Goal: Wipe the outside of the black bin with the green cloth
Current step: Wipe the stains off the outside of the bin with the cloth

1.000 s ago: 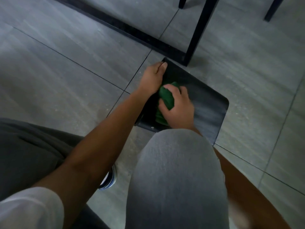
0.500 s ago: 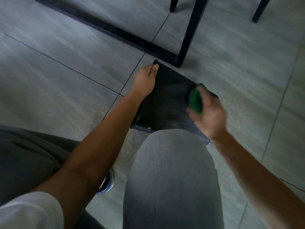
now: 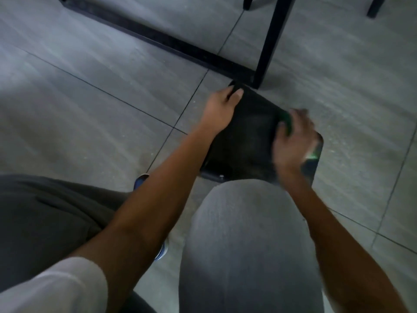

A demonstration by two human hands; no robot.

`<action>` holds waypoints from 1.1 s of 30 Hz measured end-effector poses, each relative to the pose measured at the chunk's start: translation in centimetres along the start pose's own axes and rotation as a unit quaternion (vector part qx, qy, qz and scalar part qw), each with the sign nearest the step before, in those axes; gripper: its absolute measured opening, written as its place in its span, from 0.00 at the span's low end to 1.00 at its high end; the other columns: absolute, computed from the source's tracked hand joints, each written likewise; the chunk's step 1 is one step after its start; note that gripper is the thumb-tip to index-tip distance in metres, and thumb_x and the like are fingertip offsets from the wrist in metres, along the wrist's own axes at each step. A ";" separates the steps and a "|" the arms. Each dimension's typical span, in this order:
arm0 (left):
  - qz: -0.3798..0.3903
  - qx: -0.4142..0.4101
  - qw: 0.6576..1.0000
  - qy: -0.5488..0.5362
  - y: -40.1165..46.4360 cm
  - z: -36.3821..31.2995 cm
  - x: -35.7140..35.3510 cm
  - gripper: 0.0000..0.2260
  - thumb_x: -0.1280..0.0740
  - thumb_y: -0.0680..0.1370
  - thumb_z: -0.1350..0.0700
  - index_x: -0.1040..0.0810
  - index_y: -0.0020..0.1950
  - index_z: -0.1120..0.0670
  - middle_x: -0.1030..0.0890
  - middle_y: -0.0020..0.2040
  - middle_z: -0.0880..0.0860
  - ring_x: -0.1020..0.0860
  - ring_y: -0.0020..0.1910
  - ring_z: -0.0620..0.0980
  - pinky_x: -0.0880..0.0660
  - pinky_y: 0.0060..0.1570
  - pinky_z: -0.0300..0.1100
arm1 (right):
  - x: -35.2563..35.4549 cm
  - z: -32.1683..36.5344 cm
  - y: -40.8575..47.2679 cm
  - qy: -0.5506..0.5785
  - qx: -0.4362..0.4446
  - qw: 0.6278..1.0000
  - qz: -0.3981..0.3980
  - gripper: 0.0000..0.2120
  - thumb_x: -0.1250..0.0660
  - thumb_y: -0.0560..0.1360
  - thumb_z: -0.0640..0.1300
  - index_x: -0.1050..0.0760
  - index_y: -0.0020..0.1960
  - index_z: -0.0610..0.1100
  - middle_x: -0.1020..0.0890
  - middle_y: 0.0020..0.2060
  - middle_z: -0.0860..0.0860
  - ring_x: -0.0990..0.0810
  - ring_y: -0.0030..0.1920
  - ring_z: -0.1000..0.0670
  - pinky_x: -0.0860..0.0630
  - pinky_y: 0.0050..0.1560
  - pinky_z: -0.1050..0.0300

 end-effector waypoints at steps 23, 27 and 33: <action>-0.050 0.046 0.998 0.016 1.2 1.7 2.0 0.16 0.39 0.85 0.52 0.20 0.60 0.63 0.16 0.50 0.54 0.18 0.48 0.51 0.20 0.50 0.44 | -2.2 10.8 -10.4 0.100 0.271 0.943 0.165 0.23 0.34 0.75 0.42 0.23 0.70 0.47 0.24 0.73 0.44 0.29 0.75 0.39 0.38 0.77 0.46; -0.069 0.110 0.991 -0.008 1.0 3.9 2.9 0.15 0.41 0.85 0.49 0.21 0.61 0.57 0.17 0.54 0.51 0.18 0.52 0.47 0.20 0.52 0.39 | -1.5 4.7 -6.3 0.054 0.206 0.971 0.105 0.21 0.32 0.78 0.41 0.23 0.71 0.47 0.24 0.72 0.47 0.28 0.74 0.43 0.34 0.76 0.41; -0.093 0.119 0.988 -0.036 0.6 4.6 4.0 0.16 0.42 0.86 0.50 0.26 0.70 0.55 0.20 0.54 0.45 0.20 0.48 0.39 0.23 0.46 0.30 | 1.4 -7.2 -5.7 -0.076 -0.100 0.991 0.037 0.19 0.37 0.80 0.44 0.25 0.70 0.54 0.27 0.71 0.45 0.28 0.66 0.36 0.28 0.65 0.41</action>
Point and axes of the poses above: each hand's wrist, its own y-axis towards the middle knuckle, its own x-axis out of the back of the hand, z = x × y, the point moved 9 cm from there along y, towards the middle knuckle
